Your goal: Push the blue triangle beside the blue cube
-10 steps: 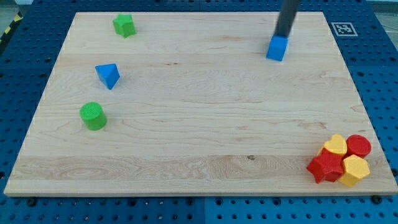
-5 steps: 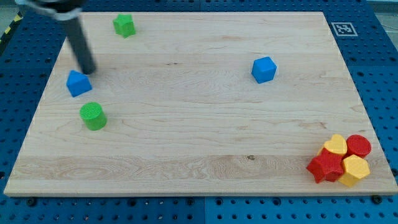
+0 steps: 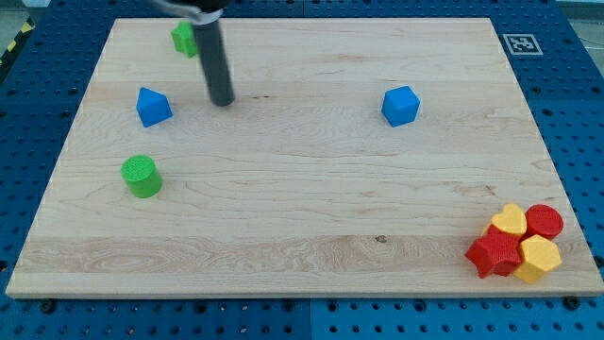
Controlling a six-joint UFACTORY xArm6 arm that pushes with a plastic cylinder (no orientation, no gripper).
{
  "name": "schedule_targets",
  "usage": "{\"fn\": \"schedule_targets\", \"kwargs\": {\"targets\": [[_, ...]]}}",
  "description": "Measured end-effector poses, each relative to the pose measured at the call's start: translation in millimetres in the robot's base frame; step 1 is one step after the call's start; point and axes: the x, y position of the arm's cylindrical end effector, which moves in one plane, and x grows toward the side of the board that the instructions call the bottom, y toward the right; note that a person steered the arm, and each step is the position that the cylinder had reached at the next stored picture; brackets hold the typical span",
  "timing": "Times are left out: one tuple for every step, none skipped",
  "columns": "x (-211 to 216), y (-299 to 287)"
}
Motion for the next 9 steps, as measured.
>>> {"fn": "schedule_targets", "kwargs": {"targets": [[26,-17],[33,-17],[33,-17],[61,-22],[82,-46],[90,-85],[65,-131],[31,-142],[3,-72]]}}
